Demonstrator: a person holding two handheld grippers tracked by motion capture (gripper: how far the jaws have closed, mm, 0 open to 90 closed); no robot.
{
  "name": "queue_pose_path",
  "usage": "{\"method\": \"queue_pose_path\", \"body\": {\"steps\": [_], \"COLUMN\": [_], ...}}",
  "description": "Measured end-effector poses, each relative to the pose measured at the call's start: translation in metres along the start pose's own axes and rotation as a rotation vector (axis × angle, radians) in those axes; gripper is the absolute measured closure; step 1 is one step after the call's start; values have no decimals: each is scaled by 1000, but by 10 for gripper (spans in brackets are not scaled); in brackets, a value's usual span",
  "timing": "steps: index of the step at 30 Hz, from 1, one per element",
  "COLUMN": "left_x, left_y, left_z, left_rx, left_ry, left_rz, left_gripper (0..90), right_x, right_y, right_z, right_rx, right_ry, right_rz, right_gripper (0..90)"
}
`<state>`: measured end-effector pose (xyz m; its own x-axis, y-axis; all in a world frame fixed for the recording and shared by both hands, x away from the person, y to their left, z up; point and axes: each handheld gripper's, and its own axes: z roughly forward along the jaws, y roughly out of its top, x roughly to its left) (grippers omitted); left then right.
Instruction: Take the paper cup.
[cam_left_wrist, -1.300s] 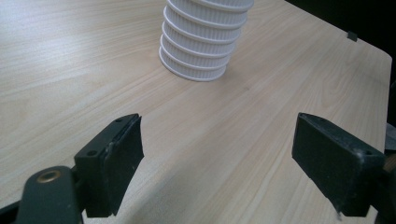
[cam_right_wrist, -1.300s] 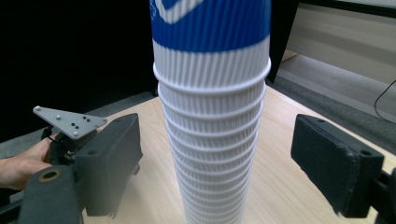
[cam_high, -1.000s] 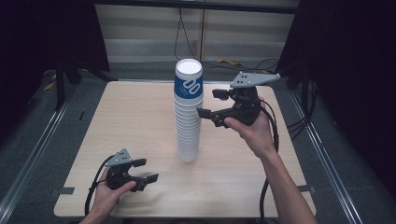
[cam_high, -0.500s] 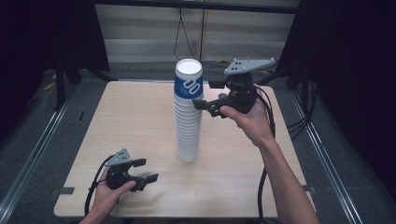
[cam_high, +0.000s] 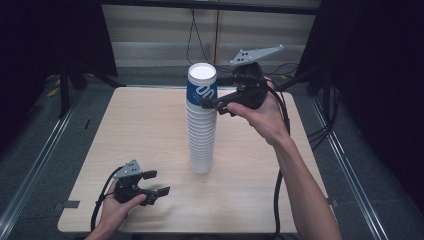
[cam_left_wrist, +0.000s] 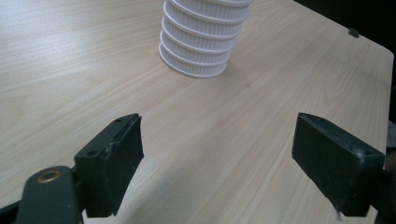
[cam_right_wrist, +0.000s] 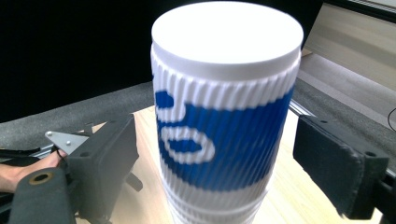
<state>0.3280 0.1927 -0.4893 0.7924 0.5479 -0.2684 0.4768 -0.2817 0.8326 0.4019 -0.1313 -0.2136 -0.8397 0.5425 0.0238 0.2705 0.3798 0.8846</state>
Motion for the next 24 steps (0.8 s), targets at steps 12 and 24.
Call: {"method": "queue_pose_path", "body": {"steps": [12,24], "left_x": [0,0], "left_y": [0,0], "left_z": [1,1], "left_rx": [1,3], "left_ry": [-6,-8], "left_rz": [4,6], "left_gripper": [165,165], "right_x": [1,-3], "right_y": [21,27], "right_z": [9,22], "right_rx": [19,48], "right_ry": [19,11], "right_rz": [-21,-21], "right_gripper": [149,237]}}
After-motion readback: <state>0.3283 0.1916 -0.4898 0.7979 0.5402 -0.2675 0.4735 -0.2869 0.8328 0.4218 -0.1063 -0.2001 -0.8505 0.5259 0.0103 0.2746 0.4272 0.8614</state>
